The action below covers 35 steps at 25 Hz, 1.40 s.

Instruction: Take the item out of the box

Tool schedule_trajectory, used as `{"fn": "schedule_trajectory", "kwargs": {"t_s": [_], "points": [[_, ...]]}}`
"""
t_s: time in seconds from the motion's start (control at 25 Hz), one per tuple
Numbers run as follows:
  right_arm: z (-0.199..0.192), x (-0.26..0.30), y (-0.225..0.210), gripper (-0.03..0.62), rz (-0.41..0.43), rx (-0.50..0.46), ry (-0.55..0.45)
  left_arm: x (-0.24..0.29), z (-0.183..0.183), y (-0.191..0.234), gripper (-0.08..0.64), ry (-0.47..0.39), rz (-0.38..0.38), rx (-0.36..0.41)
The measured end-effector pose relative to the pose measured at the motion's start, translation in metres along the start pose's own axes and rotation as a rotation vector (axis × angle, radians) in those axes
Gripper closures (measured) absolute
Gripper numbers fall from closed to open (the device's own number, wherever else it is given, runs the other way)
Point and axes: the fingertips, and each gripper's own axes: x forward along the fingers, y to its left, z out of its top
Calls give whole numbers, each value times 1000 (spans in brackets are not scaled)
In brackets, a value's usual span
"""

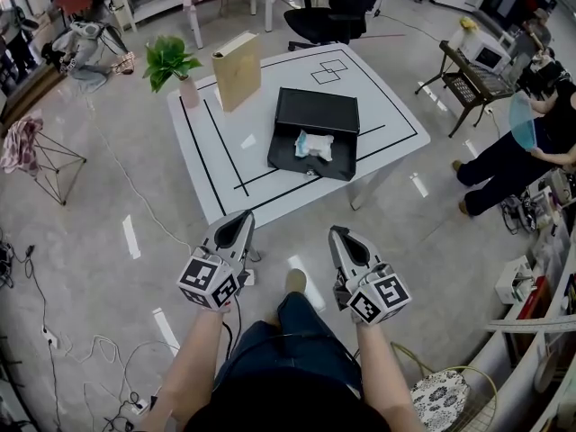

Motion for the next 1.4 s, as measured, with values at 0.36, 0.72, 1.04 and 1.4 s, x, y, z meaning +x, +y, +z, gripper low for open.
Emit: {"fn": "schedule_trajectory", "kwargs": {"t_s": [0.36,0.72,1.04,1.4], "points": [[4,37,-23,588,23,8,25,36,7,20,558,5,8,-6],[3,76,-57,588,38,-7,78,85,2,33,558,22,-3,-19],[4,112,-80,588,86,-75,162,123,-3,45,558,31,3,-45],[-2,143,-114,588,122,-161,324,161,-14,59,558,60,26,-56]]}}
